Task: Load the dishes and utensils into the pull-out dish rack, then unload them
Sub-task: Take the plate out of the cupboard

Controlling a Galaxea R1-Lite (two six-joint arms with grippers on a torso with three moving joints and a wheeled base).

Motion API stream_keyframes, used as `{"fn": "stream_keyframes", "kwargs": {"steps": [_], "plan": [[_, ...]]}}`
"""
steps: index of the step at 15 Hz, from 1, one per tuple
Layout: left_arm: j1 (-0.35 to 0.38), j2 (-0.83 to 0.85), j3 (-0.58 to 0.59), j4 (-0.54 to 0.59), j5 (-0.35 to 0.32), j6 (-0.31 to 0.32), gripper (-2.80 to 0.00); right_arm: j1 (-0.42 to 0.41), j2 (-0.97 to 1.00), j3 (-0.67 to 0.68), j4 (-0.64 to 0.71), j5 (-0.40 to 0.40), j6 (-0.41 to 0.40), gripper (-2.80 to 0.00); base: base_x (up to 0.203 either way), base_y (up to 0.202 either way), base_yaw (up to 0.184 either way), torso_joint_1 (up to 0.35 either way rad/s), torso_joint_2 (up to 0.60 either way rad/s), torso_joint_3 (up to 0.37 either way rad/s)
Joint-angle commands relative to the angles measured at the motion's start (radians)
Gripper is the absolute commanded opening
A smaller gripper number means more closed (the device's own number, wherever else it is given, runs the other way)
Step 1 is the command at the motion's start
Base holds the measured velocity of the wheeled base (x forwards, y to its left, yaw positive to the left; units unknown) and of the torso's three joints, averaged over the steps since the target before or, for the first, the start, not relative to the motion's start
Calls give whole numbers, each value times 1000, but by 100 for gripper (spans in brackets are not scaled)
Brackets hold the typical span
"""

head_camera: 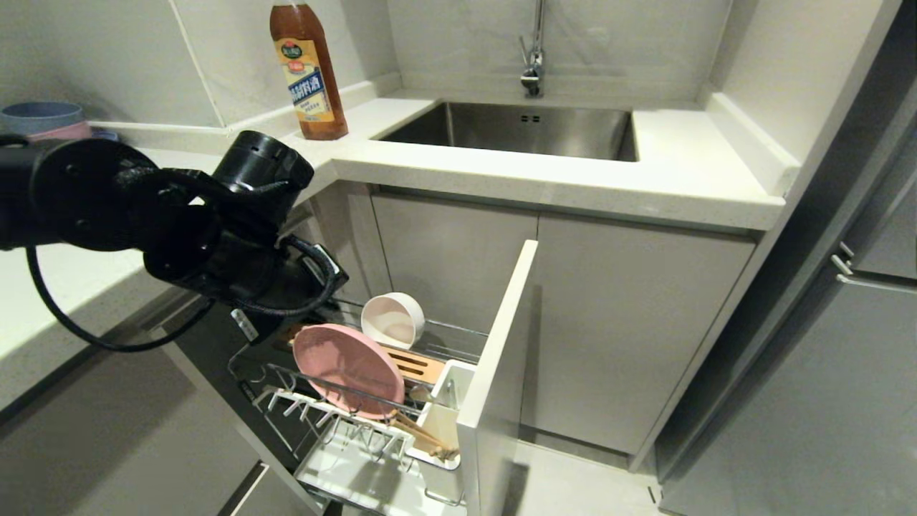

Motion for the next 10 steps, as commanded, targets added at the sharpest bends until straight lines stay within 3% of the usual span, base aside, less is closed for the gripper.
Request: {"fn": "stream_keyframes", "kwargs": {"steps": [1, 10], "plan": [[4, 19, -2, 3, 9, -7, 0, 0, 0, 3, 0, 0, 0, -280, 0, 0, 0, 0, 0, 0], [37, 112, 5, -43, 18, -47, 0, 0, 0, 3, 0, 0, 0, -280, 0, 0, 0, 0, 0, 0]]}}
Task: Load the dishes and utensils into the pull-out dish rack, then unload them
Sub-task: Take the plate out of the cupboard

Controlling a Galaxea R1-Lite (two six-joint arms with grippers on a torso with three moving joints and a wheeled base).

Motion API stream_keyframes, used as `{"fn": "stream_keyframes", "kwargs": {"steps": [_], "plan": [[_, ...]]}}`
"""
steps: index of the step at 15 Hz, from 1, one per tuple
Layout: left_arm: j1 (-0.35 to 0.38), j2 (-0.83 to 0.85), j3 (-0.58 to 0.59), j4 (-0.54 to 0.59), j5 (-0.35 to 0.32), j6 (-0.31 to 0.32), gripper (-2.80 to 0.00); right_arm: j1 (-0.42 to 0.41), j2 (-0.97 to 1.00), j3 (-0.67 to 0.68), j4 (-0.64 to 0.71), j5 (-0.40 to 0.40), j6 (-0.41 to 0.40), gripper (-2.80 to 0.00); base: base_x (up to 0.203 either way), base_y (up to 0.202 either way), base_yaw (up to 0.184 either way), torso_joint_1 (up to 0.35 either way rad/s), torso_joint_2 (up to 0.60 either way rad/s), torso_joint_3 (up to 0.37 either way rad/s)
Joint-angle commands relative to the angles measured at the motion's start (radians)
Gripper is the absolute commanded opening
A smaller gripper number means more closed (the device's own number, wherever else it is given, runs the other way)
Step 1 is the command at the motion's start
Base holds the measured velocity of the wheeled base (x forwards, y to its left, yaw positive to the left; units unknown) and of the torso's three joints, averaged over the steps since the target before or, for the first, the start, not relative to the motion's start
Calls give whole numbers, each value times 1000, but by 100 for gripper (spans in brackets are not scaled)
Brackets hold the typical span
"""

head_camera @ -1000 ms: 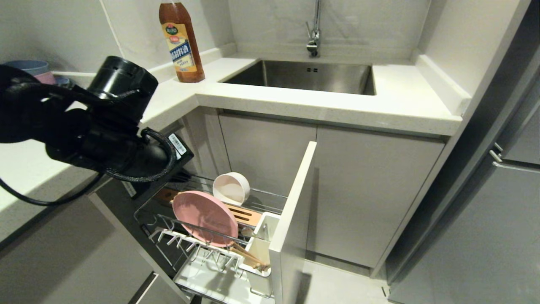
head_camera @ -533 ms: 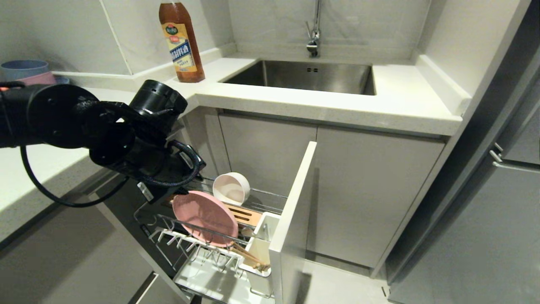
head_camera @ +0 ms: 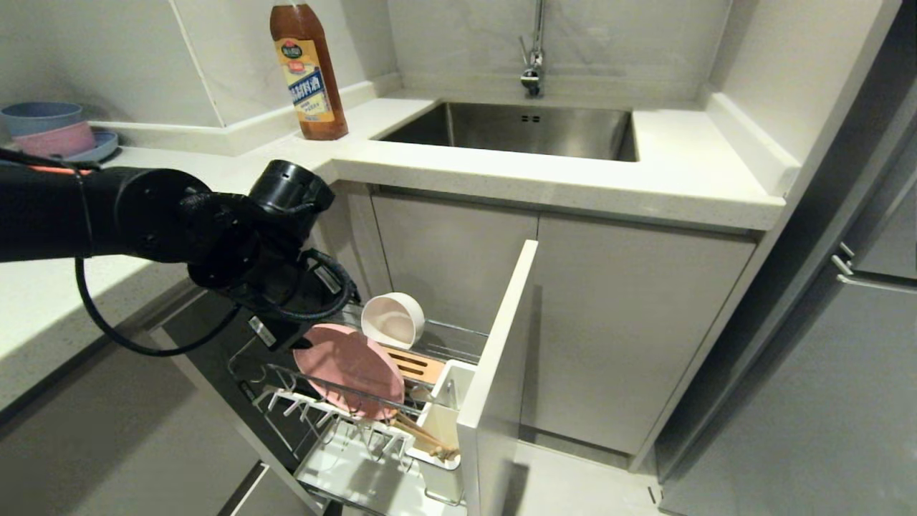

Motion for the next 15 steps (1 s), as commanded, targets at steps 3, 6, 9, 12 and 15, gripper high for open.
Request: {"fn": "stream_keyframes", "kwargs": {"steps": [3, 6, 9, 12, 15], "plan": [[8, 57, 2, 1, 0, -32, 0, 1, 0, 2, 0, 0, 1, -280, 0, 0, 0, 0, 0, 0], [8, 94, 0, -24, -1, -35, 0, 1, 0, 3, 0, 0, 0, -280, 0, 0, 0, 0, 0, 0], [9, 137, -8, -32, -4, -37, 0, -1, 0, 2, 0, 0, -1, -280, 0, 0, 0, 0, 0, 0], [8, 160, -11, -45, -4, -42, 0, 0, 0, 3, -1, 0, 1, -280, 0, 0, 0, 0, 0, 0], [8, 167, -12, -48, -4, -42, 0, -1, 0, 3, 0, 0, 1, -280, 0, 0, 0, 0, 0, 0]]}}
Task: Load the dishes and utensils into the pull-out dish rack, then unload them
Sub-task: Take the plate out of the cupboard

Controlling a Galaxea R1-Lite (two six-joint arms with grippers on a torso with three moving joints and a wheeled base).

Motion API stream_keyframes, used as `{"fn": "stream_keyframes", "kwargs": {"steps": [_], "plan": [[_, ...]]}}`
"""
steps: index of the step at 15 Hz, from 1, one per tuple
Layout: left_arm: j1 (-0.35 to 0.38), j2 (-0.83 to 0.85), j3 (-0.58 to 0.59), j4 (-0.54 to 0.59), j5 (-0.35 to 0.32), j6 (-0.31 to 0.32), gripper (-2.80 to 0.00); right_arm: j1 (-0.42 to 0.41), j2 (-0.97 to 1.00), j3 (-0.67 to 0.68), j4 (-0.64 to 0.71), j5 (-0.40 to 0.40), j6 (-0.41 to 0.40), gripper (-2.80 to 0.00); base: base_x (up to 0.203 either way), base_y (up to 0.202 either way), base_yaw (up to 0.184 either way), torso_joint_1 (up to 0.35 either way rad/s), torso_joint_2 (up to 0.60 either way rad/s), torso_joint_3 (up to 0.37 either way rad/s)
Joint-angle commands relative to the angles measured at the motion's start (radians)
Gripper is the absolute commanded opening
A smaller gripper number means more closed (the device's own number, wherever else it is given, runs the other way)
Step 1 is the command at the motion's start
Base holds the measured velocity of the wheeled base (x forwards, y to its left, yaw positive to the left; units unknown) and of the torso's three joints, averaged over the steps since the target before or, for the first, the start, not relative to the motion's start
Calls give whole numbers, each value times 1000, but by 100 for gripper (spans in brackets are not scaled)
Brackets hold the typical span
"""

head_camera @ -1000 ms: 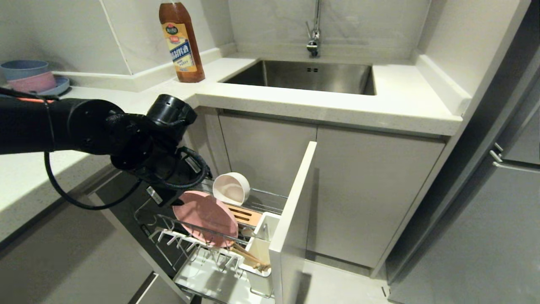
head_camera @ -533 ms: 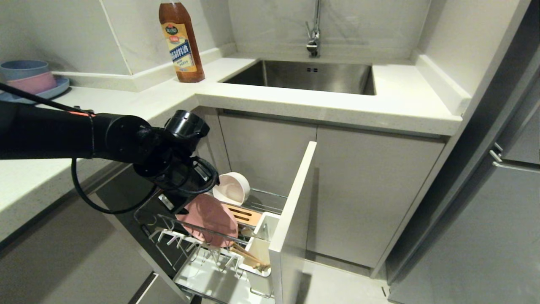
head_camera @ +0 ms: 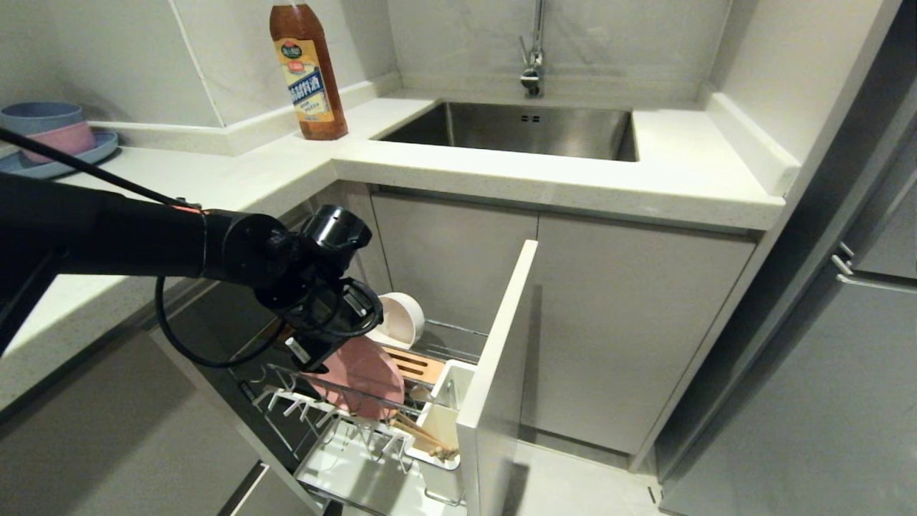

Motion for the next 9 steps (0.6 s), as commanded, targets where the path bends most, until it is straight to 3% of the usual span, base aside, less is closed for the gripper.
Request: {"fn": "stream_keyframes", "kwargs": {"steps": [1, 4, 5, 9], "plan": [[2, 10, 0, 1, 3, -6, 0, 0, 0, 3, 0, 0, 1, -280, 0, 0, 0, 0, 0, 0], [2, 19, -1, 0, 2, -6, 0, 0, 0, 2, 0, 0, 0, -280, 0, 0, 0, 0, 0, 0], [2, 22, -1, 0, 3, -6, -280, 1, 0, 2, 0, 0, 0, -280, 0, 0, 0, 0, 0, 0], [0, 22, -11, 3, 4, -6, -280, 1, 0, 3, 0, 0, -1, -280, 0, 0, 0, 0, 0, 0]]}}
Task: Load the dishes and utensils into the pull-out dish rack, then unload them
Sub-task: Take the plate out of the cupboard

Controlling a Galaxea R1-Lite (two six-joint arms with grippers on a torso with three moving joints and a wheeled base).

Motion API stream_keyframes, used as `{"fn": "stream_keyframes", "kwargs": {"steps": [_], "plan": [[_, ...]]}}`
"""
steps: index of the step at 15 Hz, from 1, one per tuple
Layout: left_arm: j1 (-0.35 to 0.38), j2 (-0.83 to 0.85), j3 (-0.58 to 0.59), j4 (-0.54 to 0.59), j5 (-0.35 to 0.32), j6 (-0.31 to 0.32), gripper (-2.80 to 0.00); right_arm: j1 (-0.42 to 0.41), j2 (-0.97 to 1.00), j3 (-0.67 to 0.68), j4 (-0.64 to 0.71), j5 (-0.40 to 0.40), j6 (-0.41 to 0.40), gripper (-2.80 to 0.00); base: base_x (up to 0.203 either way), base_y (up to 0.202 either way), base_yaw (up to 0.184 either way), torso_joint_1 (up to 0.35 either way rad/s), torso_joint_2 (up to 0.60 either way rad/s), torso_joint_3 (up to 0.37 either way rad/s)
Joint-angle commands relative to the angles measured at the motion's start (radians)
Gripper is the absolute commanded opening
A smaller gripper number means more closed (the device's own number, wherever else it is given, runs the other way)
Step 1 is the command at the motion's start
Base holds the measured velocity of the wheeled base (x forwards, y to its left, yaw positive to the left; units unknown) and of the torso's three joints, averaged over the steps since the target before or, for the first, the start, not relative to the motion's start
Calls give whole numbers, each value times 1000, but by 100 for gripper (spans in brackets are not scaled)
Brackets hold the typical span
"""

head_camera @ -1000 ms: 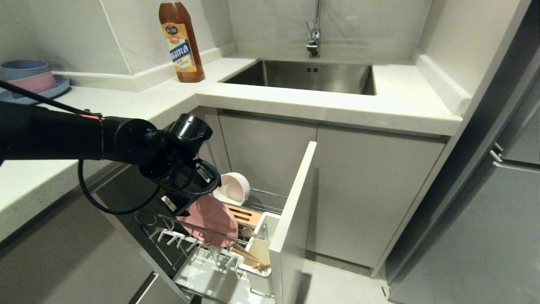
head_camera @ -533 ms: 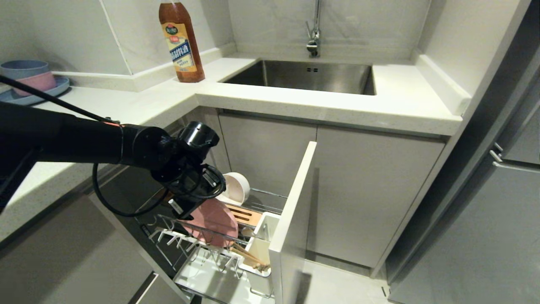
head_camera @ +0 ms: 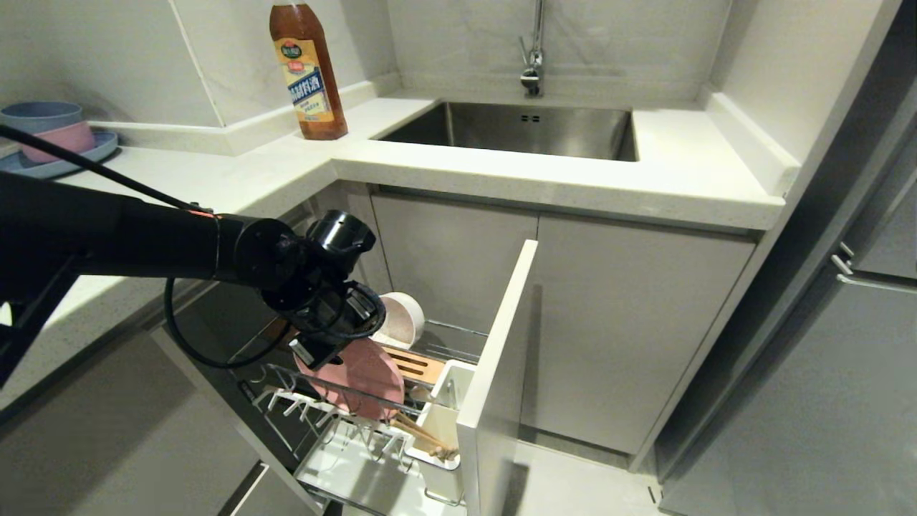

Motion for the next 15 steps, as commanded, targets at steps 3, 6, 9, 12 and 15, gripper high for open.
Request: {"fn": "stream_keyframes", "kwargs": {"steps": [3, 6, 9, 12, 15], "plan": [[0, -4, 4, 3, 2, -8, -280, 1, 0, 3, 0, 0, 0, -280, 0, 0, 0, 0, 0, 0], [-1, -8, 5, 3, 2, -25, -280, 1, 0, 3, 0, 0, 0, -280, 0, 0, 0, 0, 0, 0], [-4, -32, 7, 5, 2, -36, -280, 1, 0, 2, 0, 0, 1, -280, 0, 0, 0, 0, 0, 0], [-7, -97, 9, 10, 2, -51, -280, 0, 0, 2, -1, 0, 0, -280, 0, 0, 0, 0, 0, 0], [-15, -180, 23, 13, 2, -53, -280, 1, 0, 2, -1, 0, 0, -280, 0, 0, 0, 0, 0, 0]]}}
